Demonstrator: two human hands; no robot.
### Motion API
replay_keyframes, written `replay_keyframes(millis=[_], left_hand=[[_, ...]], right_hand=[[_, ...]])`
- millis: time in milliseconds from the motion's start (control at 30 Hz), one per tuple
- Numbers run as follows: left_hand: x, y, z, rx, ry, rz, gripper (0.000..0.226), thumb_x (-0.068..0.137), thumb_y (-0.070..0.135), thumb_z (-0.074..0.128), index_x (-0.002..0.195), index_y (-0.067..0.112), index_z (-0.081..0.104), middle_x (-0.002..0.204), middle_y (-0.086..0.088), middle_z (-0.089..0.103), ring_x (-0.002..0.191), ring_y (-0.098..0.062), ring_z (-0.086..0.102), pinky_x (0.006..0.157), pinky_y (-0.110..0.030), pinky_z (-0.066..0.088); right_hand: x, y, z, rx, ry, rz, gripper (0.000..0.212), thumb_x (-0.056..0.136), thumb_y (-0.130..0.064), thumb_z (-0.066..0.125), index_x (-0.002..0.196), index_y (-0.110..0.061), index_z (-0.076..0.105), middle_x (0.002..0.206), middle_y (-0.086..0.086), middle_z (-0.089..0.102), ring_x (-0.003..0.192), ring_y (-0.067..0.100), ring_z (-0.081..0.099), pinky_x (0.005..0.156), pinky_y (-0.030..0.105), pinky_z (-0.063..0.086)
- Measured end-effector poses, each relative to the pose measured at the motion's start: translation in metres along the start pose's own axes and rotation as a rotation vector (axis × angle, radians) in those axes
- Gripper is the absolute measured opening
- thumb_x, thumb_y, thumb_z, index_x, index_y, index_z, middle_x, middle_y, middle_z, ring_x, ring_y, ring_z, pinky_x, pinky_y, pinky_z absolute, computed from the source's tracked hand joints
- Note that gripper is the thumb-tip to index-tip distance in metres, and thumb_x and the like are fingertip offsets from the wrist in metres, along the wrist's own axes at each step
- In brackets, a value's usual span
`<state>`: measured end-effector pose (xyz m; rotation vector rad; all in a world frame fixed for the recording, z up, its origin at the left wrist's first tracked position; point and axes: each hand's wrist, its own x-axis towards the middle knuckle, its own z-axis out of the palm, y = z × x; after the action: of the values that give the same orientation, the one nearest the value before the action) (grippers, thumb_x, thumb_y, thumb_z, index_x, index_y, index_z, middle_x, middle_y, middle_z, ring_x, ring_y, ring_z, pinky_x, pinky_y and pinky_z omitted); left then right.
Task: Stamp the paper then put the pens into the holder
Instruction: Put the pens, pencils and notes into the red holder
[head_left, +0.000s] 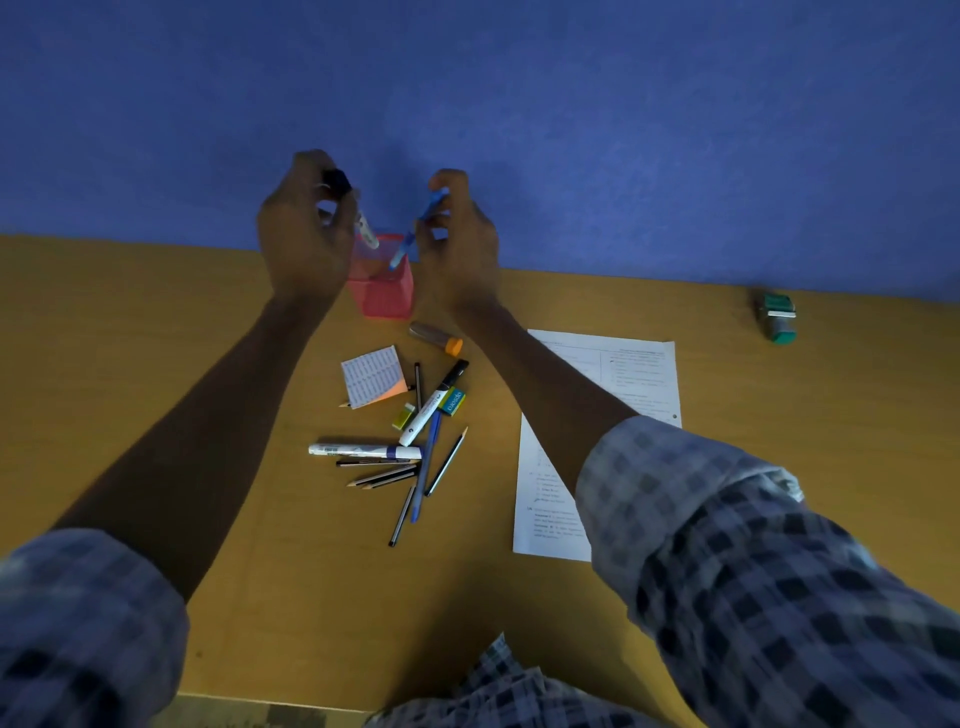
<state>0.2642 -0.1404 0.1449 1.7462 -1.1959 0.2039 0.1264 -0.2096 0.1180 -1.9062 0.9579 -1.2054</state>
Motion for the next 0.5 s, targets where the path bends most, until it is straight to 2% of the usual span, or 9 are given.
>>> replay_keyframes(millis=[100, 300, 433, 500], left_hand=[[-0.007, -0.015, 0.01, 0.084, -0.043, -0.004, 0.023, 0.091, 0.03, 0.061, 0.105, 0.012, 0.059, 0.098, -0.003, 0.072, 0.086, -0.011, 0.069, 0.068, -0.027, 0.057], [-0.026, -0.036, 0.022, 0.21, -0.119, 0.011, 0.019, 0.09, 0.028, 0.057, 0.104, 0.015, 0.06, 0.1, -0.002, 0.072, 0.09, -0.018, 0.069, 0.07, -0.031, 0.053], [-0.033, -0.041, 0.023, 0.305, -0.179, 0.017, 0.031, 0.091, 0.034, 0.051, 0.117, 0.018, 0.059, 0.107, -0.002, 0.071, 0.096, -0.023, 0.068, 0.073, -0.034, 0.051], [-0.039, -0.039, 0.02, 0.315, -0.19, 0.003, 0.04, 0.095, 0.04, 0.05, 0.126, 0.016, 0.054, 0.114, -0.005, 0.069, 0.101, -0.023, 0.066, 0.075, -0.032, 0.049]], right_hand=[[0.001, 0.005, 0.009, -0.081, -0.058, -0.008, 0.031, 0.09, -0.011, 0.064, 0.116, -0.009, 0.049, 0.1, 0.009, 0.068, 0.088, 0.023, 0.069, 0.07, 0.036, 0.06], [0.0, 0.021, 0.02, -0.202, -0.206, 0.018, 0.025, 0.092, -0.021, 0.061, 0.111, -0.01, 0.049, 0.094, 0.01, 0.07, 0.082, 0.028, 0.069, 0.067, 0.045, 0.06], [-0.003, 0.028, 0.016, -0.203, -0.306, 0.039, 0.034, 0.094, -0.031, 0.058, 0.122, -0.013, 0.05, 0.106, 0.009, 0.071, 0.092, 0.028, 0.07, 0.071, 0.04, 0.061], [-0.007, 0.03, 0.01, -0.194, -0.283, 0.075, 0.035, 0.095, -0.032, 0.056, 0.124, -0.013, 0.051, 0.109, 0.009, 0.07, 0.096, 0.027, 0.069, 0.074, 0.037, 0.059]])
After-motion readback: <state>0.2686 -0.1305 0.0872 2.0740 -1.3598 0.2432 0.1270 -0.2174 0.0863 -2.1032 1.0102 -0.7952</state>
